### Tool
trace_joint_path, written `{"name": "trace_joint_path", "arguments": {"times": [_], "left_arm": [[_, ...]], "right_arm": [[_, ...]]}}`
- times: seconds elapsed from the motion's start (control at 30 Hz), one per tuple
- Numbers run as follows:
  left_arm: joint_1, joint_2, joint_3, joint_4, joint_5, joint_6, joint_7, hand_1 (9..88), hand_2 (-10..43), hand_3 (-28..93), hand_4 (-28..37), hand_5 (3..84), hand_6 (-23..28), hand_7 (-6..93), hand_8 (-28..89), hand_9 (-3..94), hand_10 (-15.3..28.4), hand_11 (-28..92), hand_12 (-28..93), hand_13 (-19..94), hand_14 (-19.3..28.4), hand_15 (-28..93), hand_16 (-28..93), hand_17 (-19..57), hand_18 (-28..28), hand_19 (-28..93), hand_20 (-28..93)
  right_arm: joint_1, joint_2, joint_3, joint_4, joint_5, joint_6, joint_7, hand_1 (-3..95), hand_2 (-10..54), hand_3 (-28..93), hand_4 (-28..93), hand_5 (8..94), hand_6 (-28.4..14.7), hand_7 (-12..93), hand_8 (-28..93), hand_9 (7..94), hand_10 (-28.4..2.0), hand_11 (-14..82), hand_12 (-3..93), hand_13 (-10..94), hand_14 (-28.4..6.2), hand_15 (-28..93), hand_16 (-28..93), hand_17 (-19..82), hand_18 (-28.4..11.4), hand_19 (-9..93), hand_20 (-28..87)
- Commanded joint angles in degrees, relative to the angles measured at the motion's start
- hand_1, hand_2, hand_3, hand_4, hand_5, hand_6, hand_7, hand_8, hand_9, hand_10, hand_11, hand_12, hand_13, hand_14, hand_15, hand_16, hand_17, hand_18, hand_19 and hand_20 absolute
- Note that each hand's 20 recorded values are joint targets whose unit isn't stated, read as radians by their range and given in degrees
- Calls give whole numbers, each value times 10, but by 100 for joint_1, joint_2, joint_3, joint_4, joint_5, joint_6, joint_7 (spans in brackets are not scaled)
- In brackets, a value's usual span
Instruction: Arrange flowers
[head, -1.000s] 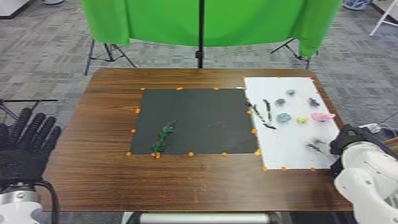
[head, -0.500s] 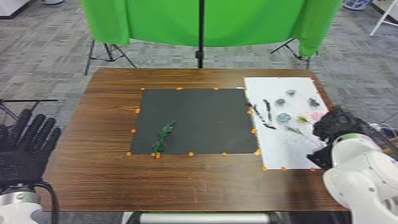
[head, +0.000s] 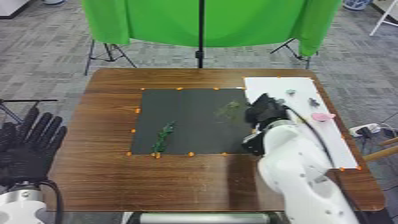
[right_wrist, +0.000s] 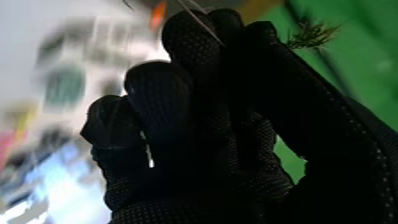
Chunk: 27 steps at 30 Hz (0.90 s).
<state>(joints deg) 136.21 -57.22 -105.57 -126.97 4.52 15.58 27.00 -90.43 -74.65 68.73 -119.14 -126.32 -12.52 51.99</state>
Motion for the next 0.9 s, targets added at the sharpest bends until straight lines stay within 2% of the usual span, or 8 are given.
{"name": "trace_joint_path", "arguments": {"times": [0.03, 0.27, 0.4, 0.43, 0.73, 0.9], "left_arm": [[-78, 143, 81, 18, 38, 97, -149, 217, 126, 793, -283, 399, 61, 104, -103, 354, 124, 133, 81, 288, 118, 135, -14, -45, 114, 273, 110], [-164, 264, 182, 29, 42, 128, -233, 218, 126, 794, -283, 399, 62, 104, -103, 354, 125, 133, 81, 288, 119, 136, -13, -44, 114, 273, 110], [-199, 339, 215, 31, 51, 160, -299, 219, 126, 794, -283, 398, 61, 104, -103, 354, 125, 133, 81, 288, 119, 136, -14, -44, 114, 273, 110], [-256, 369, 236, 56, 65, 181, -362, 219, 126, 794, -283, 398, 61, 104, -103, 354, 125, 134, 82, 288, 119, 136, -14, -44, 114, 273, 110], [-444, 464, 332, 147, 88, 214, -643, 219, 125, 795, -283, 398, 61, 104, -103, 354, 125, 133, 82, 287, 119, 136, -14, -45, 114, 273, 110], [-518, 508, 358, 167, 105, 216, -706, 219, 125, 795, -283, 398, 61, 105, -103, 354, 125, 133, 81, 288, 119, 135, -14, -45, 114, 273, 110]], "right_arm": [[287, -772, -793, 861, -70, -43, 85, 504, -95, 750, -107, 732, -32, 413, 182, 810, -148, 293, 486, 708, -139, 759, 325, 420, -261, 932, 496], [560, -1172, -1145, 1360, -211, 268, 125, 503, -95, 750, -104, 732, -29, 414, 179, 823, -132, 340, 474, 751, -116, 763, 348, 471, -257, 932, 539], [583, -1313, -1246, 1434, -194, 430, 225, 502, -95, 749, -105, 738, -28, 408, 180, 846, -115, 346, 453, 799, -87, 731, 351, 527, -245, 932, 552], [558, -1331, -1257, 1430, -193, 465, 239, 502, -95, 749, -105, 738, -28, 407, 183, 856, -114, 348, 443, 817, -77, 717, 349, 541, -242, 932, 554], [399, -1497, -1399, 1429, -273, 625, 229, 496, -95, 755, -107, 735, -31, 408, 184, 868, -118, 357, 422, 846, -61, 686, 364, 568, -231, 932, 554], [331, -1592, -1422, 1448, -271, 563, 252, 496, -95, 754, -111, 732, -33, 410, 183, 868, -120, 362, 414, 861, -51, 665, 365, 584, -224, 932, 543]]}}
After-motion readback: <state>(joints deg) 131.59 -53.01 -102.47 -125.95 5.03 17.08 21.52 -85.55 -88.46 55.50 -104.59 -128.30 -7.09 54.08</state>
